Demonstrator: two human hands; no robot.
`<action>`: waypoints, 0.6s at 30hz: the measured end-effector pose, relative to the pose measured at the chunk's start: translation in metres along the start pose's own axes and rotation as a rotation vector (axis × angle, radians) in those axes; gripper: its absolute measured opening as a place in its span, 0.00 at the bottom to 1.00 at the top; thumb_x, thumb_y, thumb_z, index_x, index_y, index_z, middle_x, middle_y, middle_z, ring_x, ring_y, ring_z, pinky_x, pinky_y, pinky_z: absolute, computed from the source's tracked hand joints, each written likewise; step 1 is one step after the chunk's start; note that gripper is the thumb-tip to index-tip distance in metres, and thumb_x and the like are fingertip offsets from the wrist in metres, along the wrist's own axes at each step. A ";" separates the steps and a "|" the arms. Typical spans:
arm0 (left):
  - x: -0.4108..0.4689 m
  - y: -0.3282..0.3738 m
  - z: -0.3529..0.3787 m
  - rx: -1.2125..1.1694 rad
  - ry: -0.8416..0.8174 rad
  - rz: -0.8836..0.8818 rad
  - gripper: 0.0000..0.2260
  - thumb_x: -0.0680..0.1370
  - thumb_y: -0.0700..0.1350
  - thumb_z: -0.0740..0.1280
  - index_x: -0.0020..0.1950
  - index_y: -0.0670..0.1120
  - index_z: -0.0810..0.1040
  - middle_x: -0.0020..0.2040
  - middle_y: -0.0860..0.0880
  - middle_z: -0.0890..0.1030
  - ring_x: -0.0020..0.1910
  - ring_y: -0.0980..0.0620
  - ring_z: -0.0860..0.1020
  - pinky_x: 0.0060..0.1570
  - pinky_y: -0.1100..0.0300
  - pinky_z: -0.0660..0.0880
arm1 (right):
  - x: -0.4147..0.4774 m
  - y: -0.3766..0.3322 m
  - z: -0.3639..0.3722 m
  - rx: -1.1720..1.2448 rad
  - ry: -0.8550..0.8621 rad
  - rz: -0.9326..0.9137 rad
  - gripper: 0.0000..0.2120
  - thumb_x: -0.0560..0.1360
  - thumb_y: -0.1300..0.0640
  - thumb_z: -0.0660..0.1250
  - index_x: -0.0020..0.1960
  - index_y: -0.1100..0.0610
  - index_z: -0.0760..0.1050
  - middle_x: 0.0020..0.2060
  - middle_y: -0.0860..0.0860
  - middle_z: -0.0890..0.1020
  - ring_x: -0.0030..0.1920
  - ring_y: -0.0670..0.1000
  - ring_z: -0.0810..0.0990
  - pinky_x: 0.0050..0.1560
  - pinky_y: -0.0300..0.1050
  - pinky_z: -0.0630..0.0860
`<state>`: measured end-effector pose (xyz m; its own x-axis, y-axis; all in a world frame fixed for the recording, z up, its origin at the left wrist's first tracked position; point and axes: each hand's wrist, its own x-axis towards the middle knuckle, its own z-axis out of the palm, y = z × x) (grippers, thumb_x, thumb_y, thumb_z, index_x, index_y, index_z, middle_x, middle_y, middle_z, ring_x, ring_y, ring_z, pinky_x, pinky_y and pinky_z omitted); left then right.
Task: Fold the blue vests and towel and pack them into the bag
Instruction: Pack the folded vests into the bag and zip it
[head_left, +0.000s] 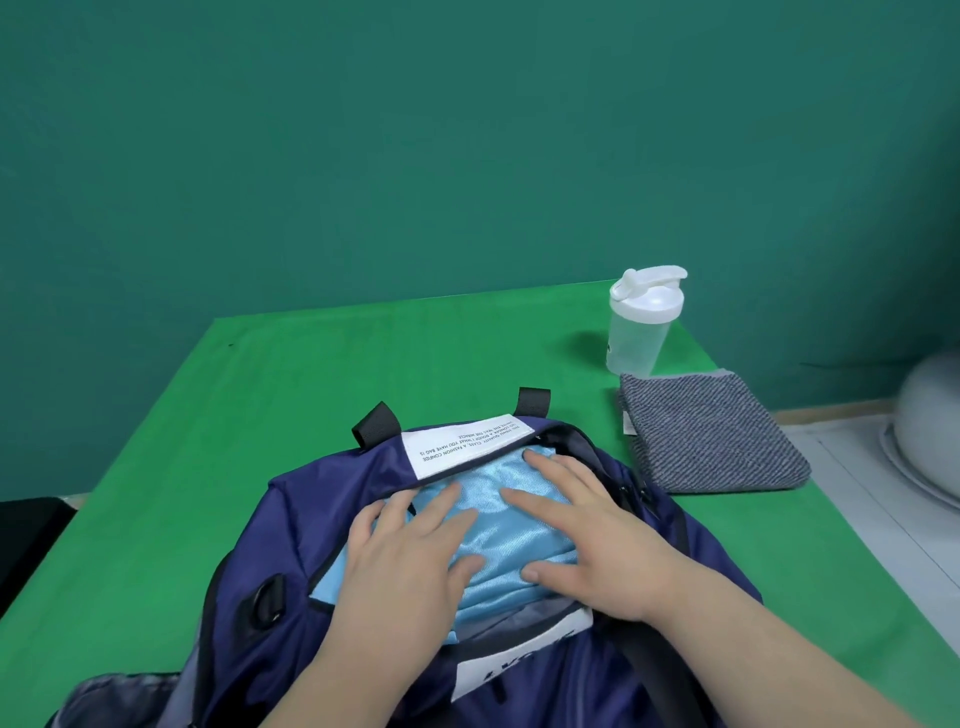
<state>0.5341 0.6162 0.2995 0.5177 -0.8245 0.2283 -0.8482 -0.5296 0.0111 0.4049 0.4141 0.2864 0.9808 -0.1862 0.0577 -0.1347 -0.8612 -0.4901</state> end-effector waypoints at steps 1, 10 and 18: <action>0.000 0.000 0.000 -0.012 -0.019 -0.004 0.21 0.74 0.62 0.56 0.57 0.57 0.83 0.63 0.56 0.81 0.58 0.46 0.79 0.61 0.50 0.63 | -0.002 0.002 -0.001 -0.017 -0.006 -0.001 0.35 0.73 0.36 0.69 0.75 0.31 0.57 0.77 0.31 0.41 0.77 0.38 0.37 0.74 0.41 0.54; 0.000 -0.001 -0.005 0.027 -0.144 0.043 0.21 0.72 0.63 0.56 0.57 0.59 0.82 0.62 0.56 0.81 0.57 0.51 0.82 0.60 0.46 0.62 | -0.008 -0.003 -0.021 -0.121 -0.171 0.063 0.35 0.75 0.36 0.64 0.76 0.29 0.50 0.76 0.31 0.34 0.76 0.39 0.30 0.78 0.55 0.53; 0.004 -0.007 -0.014 0.050 -0.274 0.085 0.21 0.71 0.64 0.55 0.55 0.62 0.82 0.61 0.57 0.82 0.58 0.54 0.82 0.58 0.47 0.62 | 0.000 -0.043 -0.033 -0.309 -0.123 0.189 0.29 0.79 0.33 0.46 0.79 0.35 0.47 0.80 0.41 0.41 0.79 0.51 0.35 0.77 0.64 0.46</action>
<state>0.5406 0.6198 0.3140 0.4619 -0.8858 -0.0453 -0.8867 -0.4601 -0.0463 0.4055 0.4357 0.3361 0.9416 -0.3134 -0.1231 -0.3327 -0.9225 -0.1957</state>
